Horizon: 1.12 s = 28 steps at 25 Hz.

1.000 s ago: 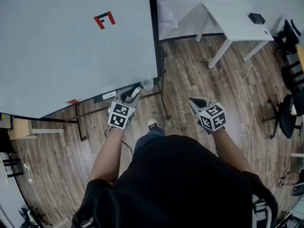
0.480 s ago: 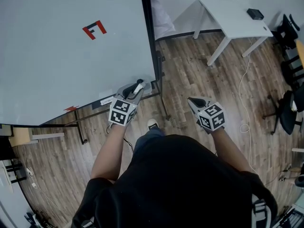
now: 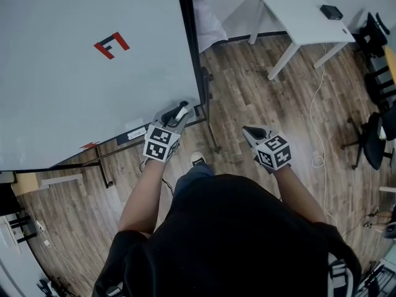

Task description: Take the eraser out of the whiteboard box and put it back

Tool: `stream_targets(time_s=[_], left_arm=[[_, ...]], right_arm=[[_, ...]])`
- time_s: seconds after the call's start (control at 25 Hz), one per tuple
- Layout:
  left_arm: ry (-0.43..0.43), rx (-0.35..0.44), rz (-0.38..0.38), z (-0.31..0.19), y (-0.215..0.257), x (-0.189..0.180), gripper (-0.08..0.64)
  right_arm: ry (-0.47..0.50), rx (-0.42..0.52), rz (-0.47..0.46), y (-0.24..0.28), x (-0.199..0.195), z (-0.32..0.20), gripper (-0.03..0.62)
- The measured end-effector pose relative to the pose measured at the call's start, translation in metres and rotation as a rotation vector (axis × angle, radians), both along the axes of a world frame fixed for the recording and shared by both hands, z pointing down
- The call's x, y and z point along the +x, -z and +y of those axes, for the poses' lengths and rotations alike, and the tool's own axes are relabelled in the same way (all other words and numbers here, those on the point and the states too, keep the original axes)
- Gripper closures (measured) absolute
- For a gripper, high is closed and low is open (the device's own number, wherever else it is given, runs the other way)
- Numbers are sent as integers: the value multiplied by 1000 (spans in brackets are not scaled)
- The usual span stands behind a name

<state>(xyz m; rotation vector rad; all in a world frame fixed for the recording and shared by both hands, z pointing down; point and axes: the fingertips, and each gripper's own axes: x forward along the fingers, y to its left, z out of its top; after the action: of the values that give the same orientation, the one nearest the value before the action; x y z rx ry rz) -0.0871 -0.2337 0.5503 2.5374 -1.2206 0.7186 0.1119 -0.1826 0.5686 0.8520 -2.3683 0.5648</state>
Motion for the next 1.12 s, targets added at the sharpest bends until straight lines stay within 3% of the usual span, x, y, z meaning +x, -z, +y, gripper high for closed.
stream_targets(time_s=[1.12], left_arm=[[-90, -147, -39, -23, -89, 8, 418]], right_arm=[[-55, -74, 37, -31, -1, -16, 597]])
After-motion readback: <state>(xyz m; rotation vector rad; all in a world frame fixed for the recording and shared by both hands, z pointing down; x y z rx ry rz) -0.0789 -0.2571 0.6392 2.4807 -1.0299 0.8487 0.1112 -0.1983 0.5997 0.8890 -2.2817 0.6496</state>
